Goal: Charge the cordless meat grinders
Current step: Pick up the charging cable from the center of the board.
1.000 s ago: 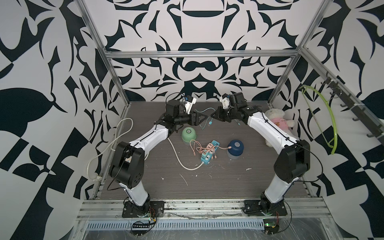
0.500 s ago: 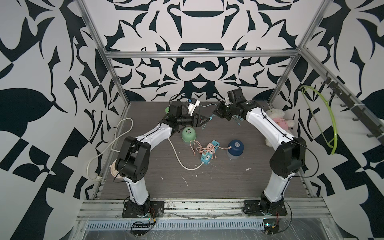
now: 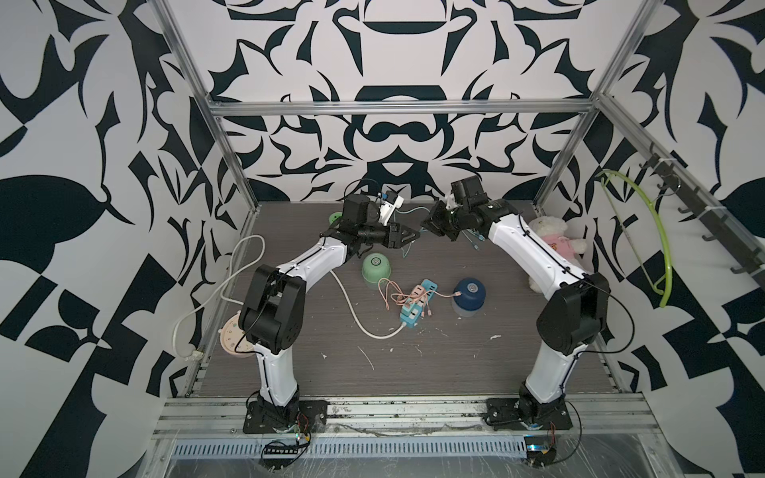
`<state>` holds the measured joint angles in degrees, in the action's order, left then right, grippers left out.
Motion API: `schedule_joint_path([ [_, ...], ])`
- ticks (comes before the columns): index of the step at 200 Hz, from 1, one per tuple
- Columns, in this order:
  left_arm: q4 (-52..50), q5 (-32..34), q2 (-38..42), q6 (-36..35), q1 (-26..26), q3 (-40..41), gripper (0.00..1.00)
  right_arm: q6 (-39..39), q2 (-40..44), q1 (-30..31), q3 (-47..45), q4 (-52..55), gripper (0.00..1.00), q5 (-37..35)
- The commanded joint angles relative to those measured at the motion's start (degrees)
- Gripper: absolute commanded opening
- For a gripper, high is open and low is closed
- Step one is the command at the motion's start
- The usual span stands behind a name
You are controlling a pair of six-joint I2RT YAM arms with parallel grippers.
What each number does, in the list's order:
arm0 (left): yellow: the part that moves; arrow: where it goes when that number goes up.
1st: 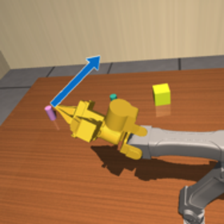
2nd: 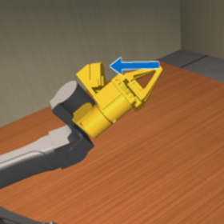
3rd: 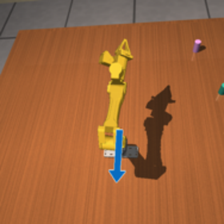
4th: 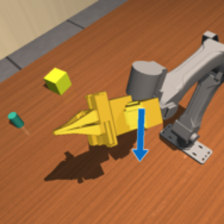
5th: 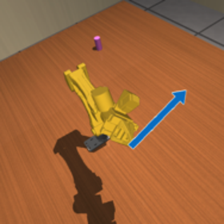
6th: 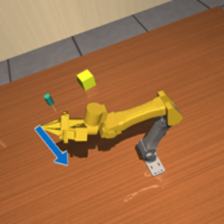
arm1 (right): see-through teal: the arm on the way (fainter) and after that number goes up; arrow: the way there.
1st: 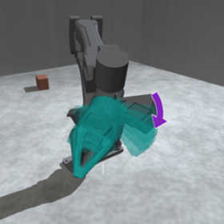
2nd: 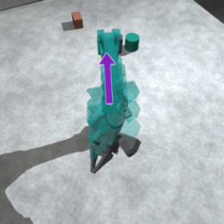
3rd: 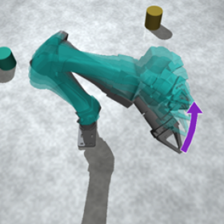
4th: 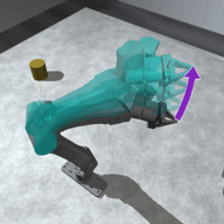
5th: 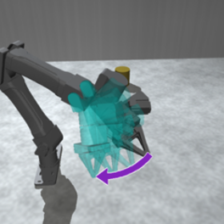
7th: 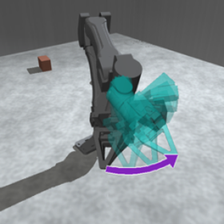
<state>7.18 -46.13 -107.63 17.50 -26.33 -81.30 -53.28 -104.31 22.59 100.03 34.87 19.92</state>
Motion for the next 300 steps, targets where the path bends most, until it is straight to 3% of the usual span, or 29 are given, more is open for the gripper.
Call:
schedule_joint_path([
  [1, -2.8, -1.5, -1.0, -2.0, -0.2, -1.4, 0.55, 5.3, 0.8, 0.2, 2.2, -3.4, 0.00, 3.2],
  [48, -0.8, -4.9, 1.9, -0.6, -0.1, 0.6, 0.64, 27.9, -0.6, -3.5, 1.0, -12.6, 0.00, 25.1],
  [73, -0.9, -6.6, 2.9, 0.3, 0.0, 0.4, 0.65, 43.1, -2.8, -4.4, 5.3, -4.8, 0.00, 31.8],
  [101, -1.1, -7.5, 3.7, 0.4, -0.1, 0.1, 0.65, 47.0, -3.8, -6.1, 7.1, -3.1, 0.00, 35.7],
  [157, 5.9, -16.8, 4.1, 4.9, 0.0, 1.0, 0.62, 60.3, -1.3, -8.1, 5.9, -2.7, 0.00, 46.9],
  [237, 5.7, -19.3, 2.8, 4.7, 0.0, -0.9, 0.61, 58.7, 0.8, -8.1, 3.3, -8.9, 0.00, 50.8],
  [265, 5.5, -16.5, 2.9, 4.0, 0.0, -1.4, 0.48, 56.2, 0.3, -7.8, 3.9, -8.6, 0.00, 47.3],
  [300, 3.1, -9.3, 3.8, 0.4, -0.1, -1.4, 0.17, 53.1, -0.4, -7.4, 4.2, -8.0, 0.00, 43.2],
])
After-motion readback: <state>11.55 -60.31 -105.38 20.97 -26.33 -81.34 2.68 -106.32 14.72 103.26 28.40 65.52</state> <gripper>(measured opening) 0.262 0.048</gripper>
